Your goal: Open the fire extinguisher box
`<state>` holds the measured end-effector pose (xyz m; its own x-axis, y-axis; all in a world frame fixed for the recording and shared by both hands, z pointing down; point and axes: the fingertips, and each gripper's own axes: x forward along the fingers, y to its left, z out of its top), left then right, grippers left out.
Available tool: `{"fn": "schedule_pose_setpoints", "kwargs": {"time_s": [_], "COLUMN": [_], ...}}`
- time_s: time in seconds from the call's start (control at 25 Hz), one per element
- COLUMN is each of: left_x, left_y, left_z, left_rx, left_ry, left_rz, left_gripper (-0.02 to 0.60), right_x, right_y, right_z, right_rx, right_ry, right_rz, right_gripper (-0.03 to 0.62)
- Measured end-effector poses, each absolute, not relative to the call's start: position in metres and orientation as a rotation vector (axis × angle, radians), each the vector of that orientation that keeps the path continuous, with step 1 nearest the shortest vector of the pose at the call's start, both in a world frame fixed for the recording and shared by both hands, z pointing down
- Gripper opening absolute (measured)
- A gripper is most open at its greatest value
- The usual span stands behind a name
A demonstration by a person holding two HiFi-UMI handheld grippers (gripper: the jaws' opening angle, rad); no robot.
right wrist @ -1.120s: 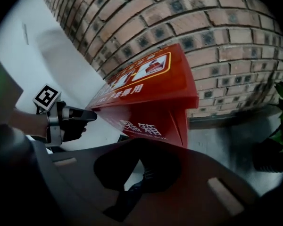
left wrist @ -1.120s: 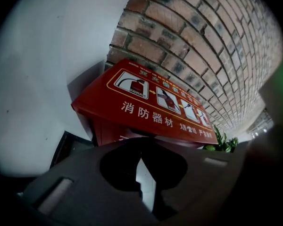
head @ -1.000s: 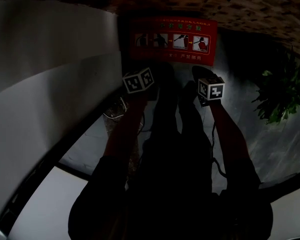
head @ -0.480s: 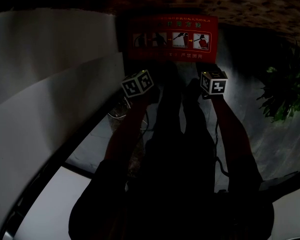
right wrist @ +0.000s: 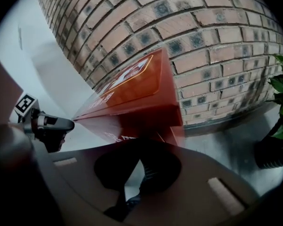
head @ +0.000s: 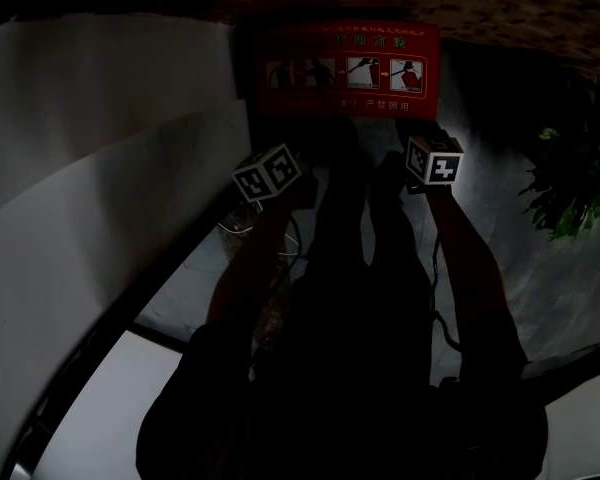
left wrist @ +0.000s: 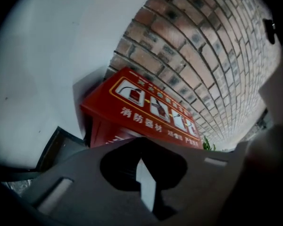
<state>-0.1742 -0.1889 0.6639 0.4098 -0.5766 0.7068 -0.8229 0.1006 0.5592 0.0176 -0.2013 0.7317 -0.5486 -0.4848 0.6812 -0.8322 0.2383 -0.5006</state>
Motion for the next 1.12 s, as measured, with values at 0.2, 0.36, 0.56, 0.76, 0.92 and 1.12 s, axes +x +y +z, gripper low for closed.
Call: {"fn": "schedule_pose_setpoints", "kwargs": {"time_s": [0.2, 0.36, 0.56, 0.76, 0.92, 1.12], "left_x": [-0.187, -0.187, -0.191, -0.192, -0.19, -0.191], "left_y": [-0.185, -0.191, -0.194, -0.193, -0.194, -0.214], "left_z": [0.68, 0.692, 0.685, 0.66, 0.636, 0.609], "left_rx": [1.576, 1.555, 1.556, 1.596, 1.655, 1.708], "left_ry": [-1.302, -1.295, -1.31, -1.295, -1.288, -1.301], "left_rz": [0.313, 0.302, 0.246, 0.172, 0.15, 0.092], "left_gripper": [0.002, 0.002, 0.002, 0.001, 0.002, 0.002], "right_x": [0.019, 0.017, 0.017, 0.016, 0.018, 0.021], "right_y": [-0.193, -0.201, -0.198, -0.196, -0.192, -0.188], "right_z": [0.737, 0.733, 0.735, 0.736, 0.736, 0.738], "right_rx": [1.212, 1.216, 1.202, 1.199, 1.195, 1.184], "right_ry": [-2.103, -2.128, -2.129, -2.134, -2.119, -2.096], "right_rz": [1.281, 1.261, 1.263, 1.262, 1.25, 1.239], "right_gripper": [-0.002, -0.002, -0.002, -0.003, -0.002, -0.002]}}
